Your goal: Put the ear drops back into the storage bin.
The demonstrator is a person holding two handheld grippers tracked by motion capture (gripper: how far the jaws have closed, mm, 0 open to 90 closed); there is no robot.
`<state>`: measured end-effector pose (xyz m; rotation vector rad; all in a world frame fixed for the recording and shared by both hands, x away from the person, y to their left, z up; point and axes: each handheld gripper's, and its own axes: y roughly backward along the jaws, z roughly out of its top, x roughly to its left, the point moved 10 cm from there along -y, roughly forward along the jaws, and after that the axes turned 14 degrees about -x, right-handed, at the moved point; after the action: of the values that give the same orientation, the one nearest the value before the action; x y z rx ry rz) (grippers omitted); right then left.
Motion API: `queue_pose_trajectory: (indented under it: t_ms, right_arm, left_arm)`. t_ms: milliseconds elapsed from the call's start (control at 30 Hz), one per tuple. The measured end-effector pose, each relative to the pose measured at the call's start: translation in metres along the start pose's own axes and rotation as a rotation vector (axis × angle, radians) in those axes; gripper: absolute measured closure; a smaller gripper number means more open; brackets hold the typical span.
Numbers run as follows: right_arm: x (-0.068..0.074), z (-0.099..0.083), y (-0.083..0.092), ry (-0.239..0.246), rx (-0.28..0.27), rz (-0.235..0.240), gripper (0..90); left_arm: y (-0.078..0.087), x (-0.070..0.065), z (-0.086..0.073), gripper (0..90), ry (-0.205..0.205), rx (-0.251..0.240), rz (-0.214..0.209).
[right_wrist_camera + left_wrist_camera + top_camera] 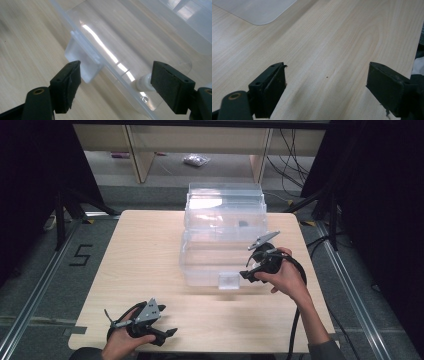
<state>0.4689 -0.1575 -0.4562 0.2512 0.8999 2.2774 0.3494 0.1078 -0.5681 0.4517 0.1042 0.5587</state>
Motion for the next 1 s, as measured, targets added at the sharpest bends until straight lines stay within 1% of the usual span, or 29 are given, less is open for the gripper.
queue_pose_trajectory:
  t_ms: [33, 67, 100, 133, 167, 233, 267, 300, 333, 367, 400, 433, 467, 500, 533, 567, 600, 633, 667, 700, 733, 767, 800, 833, 867, 900, 933, 967, 1000]
  right_arm:
    - [0.002, -0.001, 0.0, -0.02, -0.001, 0.0, 24.8]
    - [0.003, -0.003, -0.001, -0.016, -0.006, 0.011, 24.8]
    - [0.003, -0.004, -0.001, -0.022, -0.008, -0.003, 24.7]
    - [0.005, -0.004, -0.001, -0.019, -0.015, 0.006, 24.6]
    - [0.006, -0.005, -0.001, -0.033, -0.021, 0.002, 24.4]
    - [0.011, -0.006, 0.0, -0.045, -0.038, 0.009, 24.5]
    - [0.01, -0.006, -0.001, -0.026, -0.058, 0.012, 24.4]
    - [0.012, -0.009, -0.003, -0.041, -0.045, 0.011, 24.4]
    - [0.011, -0.009, -0.002, -0.014, -0.045, 0.015, 24.3]
    - [0.012, -0.008, -0.003, -0.021, -0.063, 0.004, 24.2]
    - [0.012, -0.008, -0.002, -0.015, -0.057, 0.012, 24.0]
    - [0.013, -0.007, -0.004, 0.004, -0.08, 0.023, 24.0]
    - [0.015, -0.007, -0.003, -0.018, -0.071, 0.017, 23.9]
    - [0.013, -0.007, -0.003, 0.015, -0.072, 0.019, 23.8]
    - [0.015, -0.006, -0.004, 0.012, -0.085, 0.022, 23.7]
    - [0.015, -0.007, -0.002, 0.018, -0.07, 0.029, 23.6]
    - [0.017, -0.008, -0.001, -0.009, -0.063, 0.014, 23.6]
    - [0.016, -0.009, -0.001, -0.006, -0.064, 0.007, 23.6]
    - [0.018, -0.009, -0.001, -0.007, -0.065, 0.02, 23.6]
    - [0.017, -0.009, -0.001, 0.005, -0.069, 0.025, 23.6]
    - [0.019, -0.008, -0.002, -0.019, -0.076, 0.014, 23.6]
    - [0.018, -0.009, -0.001, -0.012, -0.08, 0.006, 23.5]
    - [0.018, -0.009, 0.0, -0.017, -0.074, 0.007, 23.4]
    - [0.019, -0.01, 0.001, -0.008, -0.068, 0.015, 23.3]
    - [0.019, -0.01, 0.001, -0.009, -0.074, 0.019, 23.3]
    - [0.019, -0.009, 0.001, 0.008, -0.085, 0.021, 23.3]
    - [0.019, -0.01, 0.001, 0.015, -0.084, 0.023, 23.2]
    - [0.018, -0.01, 0.0, 0.022, -0.098, 0.018, 23.2]
    - [0.019, -0.01, 0.0, 0.017, -0.1, 0.016, 23.1]
  left_arm:
    - [0.0, 0.0, 0.0, 15.1, 0.001, 0.0, 0.0]
    - [0.0, 0.0, 0.0, 15.1, 0.0, -0.001, 0.0]
    - [0.001, 0.001, -0.001, 15.1, -0.012, 0.008, 0.001]
    - [0.0, 0.0, 0.0, 15.1, 0.0, 0.0, -0.001]
    - [0.0, 0.0, 0.0, 15.1, 0.0, 0.0, 0.001]
    - [0.0, 0.0, 0.0, 15.1, 0.003, 0.001, 0.0]
    - [0.0, 0.001, 0.0, 15.1, -0.023, 0.007, -0.008]
    - [-0.002, -0.002, 0.002, 15.1, 0.008, -0.02, -0.007]
    - [0.0, -0.001, 0.001, 15.1, -0.012, -0.005, -0.005]
    - [0.0, -0.001, 0.001, 15.1, -0.013, -0.006, -0.005]
    - [-0.001, -0.001, 0.002, 15.1, -0.001, -0.013, -0.004]
    - [-0.001, -0.001, 0.002, 15.1, 0.0, -0.017, -0.002]
    - [-0.001, -0.001, 0.002, 15.1, 0.002, -0.017, -0.003]
    - [-0.001, -0.001, 0.002, 15.1, 0.001, -0.016, -0.003]
    - [0.0, -0.001, 0.001, 15.1, -0.012, -0.006, -0.006]
    - [0.0, -0.001, 0.001, 15.1, -0.012, -0.002, -0.013]
    - [0.0, -0.001, 0.001, 15.1, -0.012, -0.002, -0.012]
    - [0.0, -0.001, 0.001, 15.1, -0.006, -0.006, -0.004]
    - [0.0, -0.001, 0.001, 15.1, -0.013, -0.006, -0.007]
    - [0.0, -0.001, 0.001, 15.1, -0.012, -0.006, -0.006]
    - [0.0, -0.001, 0.001, 15.1, -0.013, -0.006, -0.006]
    - [0.0, -0.001, 0.001, 15.1, -0.012, -0.003, -0.01]
    - [-0.001, -0.002, 0.002, 15.1, 0.002, -0.017, -0.005]
    - [-0.001, -0.002, 0.002, 15.1, 0.001, -0.016, -0.005]
    - [0.0, -0.001, 0.001, 15.1, -0.012, -0.005, -0.008]
    - [0.0, -0.001, 0.001, 15.1, -0.013, -0.005, -0.007]
    - [0.0, -0.001, 0.001, 15.1, -0.013, -0.006, -0.007]
    - [0.0, -0.001, 0.001, 15.1, -0.014, -0.004, -0.013]
    - [0.0, -0.001, 0.002, 15.1, -0.014, -0.004, -0.011]
